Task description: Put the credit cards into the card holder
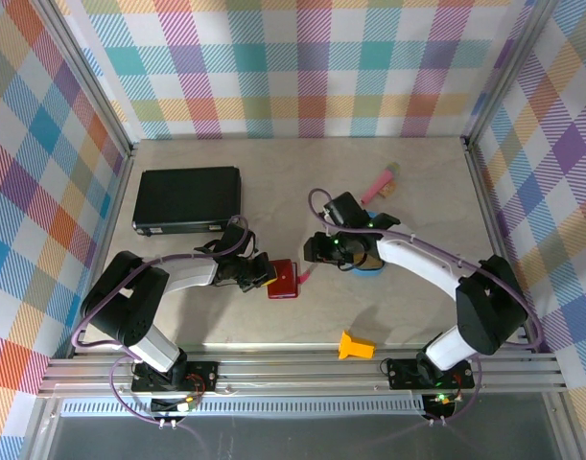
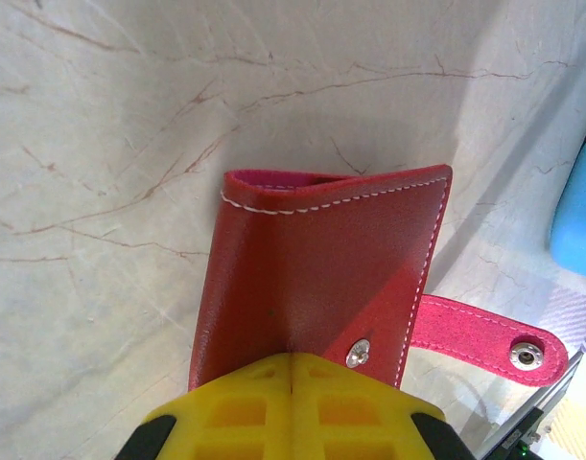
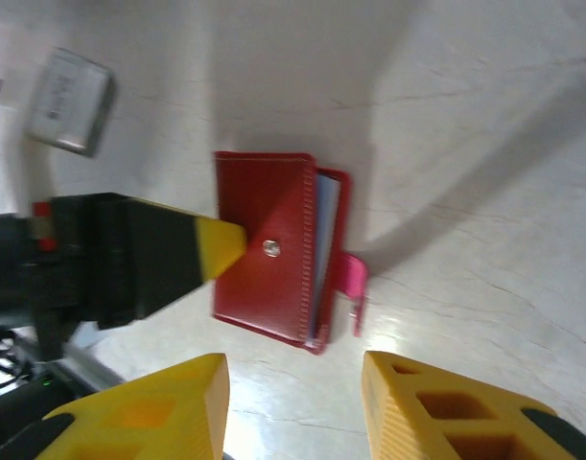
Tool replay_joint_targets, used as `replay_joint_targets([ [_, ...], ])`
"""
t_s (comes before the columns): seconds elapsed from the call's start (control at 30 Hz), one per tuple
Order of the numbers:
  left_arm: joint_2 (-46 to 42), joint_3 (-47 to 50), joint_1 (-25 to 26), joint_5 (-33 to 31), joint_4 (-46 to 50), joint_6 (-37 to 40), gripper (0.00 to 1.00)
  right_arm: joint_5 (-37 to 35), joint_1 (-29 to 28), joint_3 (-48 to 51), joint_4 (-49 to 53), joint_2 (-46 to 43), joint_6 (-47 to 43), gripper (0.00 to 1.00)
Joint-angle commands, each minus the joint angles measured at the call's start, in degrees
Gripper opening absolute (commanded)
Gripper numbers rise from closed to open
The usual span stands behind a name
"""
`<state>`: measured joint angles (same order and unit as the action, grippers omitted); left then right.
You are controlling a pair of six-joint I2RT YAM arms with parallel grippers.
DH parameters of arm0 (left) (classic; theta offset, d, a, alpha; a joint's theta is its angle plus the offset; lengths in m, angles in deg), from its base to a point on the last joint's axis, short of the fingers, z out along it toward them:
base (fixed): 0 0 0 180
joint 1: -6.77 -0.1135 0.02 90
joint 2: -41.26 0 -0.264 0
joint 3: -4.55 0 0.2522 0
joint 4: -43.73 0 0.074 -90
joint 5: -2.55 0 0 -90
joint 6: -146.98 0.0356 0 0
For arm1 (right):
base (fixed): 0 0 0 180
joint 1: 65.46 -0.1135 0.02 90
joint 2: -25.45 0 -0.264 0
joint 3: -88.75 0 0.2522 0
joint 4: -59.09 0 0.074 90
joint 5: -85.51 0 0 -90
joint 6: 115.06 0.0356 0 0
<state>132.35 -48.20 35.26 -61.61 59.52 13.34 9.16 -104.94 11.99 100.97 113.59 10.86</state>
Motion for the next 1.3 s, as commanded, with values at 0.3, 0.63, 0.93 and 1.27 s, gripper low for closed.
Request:
replay_joint_targets([
  [0.3, 0.31, -0.20, -0.28, -4.78, 5.89, 1.50, 0.05, -1.29, -4.81, -9.66, 2.39, 15.23, 11.71, 0.49],
  [0.63, -8.94, -0.49, -0.37, -6.51, 7.88, 1.86, 0.10, -0.54, -4.47, -10.70, 2.89, 19.77, 10.40, 0.48],
  [0.93, -13.84, 0.26, -0.71, -9.56, 16.29, 2.10, 0.11, 5.71, -4.02, -7.66, -3.73, 20.15, 9.25, 0.47],
  [1.27, -17.38, 2.38, -2.36, -11.59, 18.19, 3.48, 0.18, 6.82, -4.06, -7.66, -4.34, 21.44, 7.88, 0.47],
])
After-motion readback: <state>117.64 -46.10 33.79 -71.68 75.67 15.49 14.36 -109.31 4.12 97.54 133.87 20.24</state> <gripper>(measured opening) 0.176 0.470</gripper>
